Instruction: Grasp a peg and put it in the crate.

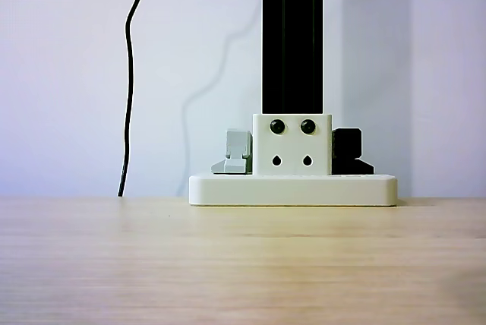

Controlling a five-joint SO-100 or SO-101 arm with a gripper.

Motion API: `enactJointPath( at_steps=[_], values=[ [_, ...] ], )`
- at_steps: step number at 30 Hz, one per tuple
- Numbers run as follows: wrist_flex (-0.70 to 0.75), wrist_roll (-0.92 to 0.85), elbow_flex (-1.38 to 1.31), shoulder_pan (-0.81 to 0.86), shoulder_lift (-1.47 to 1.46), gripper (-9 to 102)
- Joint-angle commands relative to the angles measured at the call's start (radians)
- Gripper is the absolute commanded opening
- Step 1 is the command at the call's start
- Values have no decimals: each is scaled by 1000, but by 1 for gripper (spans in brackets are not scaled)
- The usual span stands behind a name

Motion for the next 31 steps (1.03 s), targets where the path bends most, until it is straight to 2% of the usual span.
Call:
enactJointPath(
  at_steps=[1,11,19,31],
  values=[
    [11,9,20,-5,91,-1],
    [170,11,18,5,198,-1],
    [206,104,17,9,221,-1],
    [227,89,15,-2,219,-1]
  ],
)
